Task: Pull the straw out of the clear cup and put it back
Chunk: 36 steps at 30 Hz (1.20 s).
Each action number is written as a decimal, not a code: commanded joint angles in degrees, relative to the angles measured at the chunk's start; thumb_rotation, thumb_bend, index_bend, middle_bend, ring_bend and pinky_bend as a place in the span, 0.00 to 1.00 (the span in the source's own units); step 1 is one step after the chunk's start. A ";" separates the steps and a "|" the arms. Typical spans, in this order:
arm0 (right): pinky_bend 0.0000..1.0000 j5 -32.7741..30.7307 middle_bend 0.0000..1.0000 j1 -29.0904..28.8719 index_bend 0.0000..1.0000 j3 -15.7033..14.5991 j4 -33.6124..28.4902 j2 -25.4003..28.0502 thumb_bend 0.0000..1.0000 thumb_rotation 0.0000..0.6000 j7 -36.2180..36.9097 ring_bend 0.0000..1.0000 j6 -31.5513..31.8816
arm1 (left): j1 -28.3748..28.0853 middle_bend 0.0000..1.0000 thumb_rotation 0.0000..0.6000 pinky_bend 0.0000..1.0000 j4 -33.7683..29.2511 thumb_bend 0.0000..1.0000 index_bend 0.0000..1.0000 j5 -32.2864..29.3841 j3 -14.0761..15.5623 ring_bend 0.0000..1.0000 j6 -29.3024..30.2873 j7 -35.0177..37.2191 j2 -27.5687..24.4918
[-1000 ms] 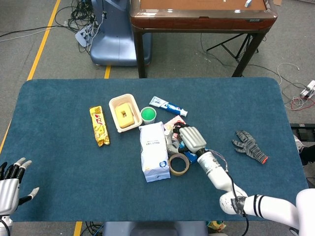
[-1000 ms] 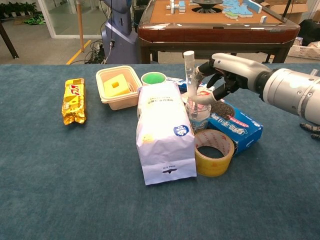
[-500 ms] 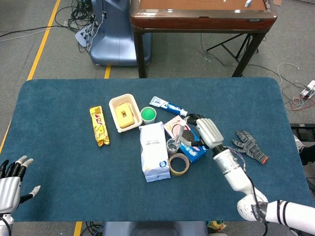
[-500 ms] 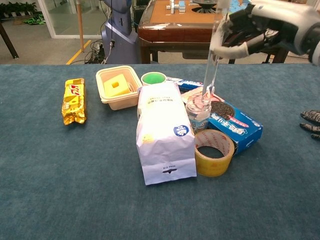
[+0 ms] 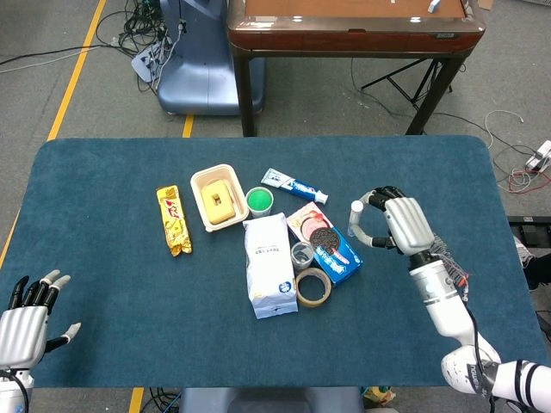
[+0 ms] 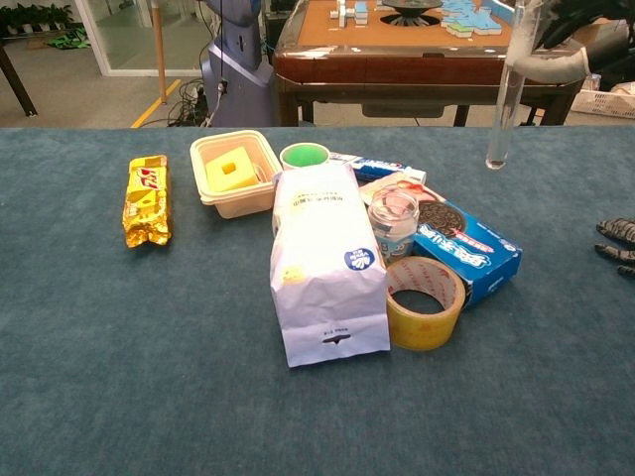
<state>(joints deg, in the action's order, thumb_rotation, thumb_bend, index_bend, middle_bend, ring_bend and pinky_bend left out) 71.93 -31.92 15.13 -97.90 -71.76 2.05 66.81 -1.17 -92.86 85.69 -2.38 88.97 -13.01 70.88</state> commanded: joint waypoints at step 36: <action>0.40 2.91 0.51 3.72 0.61 -1.45 3.21 0.42 0.52 1.00 31.68 0.40 -8.09 | -0.43 0.12 1.00 0.03 0.21 0.17 0.19 -0.35 0.16 0.16 -0.59 0.09 0.13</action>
<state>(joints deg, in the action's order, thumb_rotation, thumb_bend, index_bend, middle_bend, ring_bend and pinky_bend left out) 74.05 -28.93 13.52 -93.85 -72.80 26.39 60.87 -1.60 -92.64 85.33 -2.22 88.39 -12.92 71.01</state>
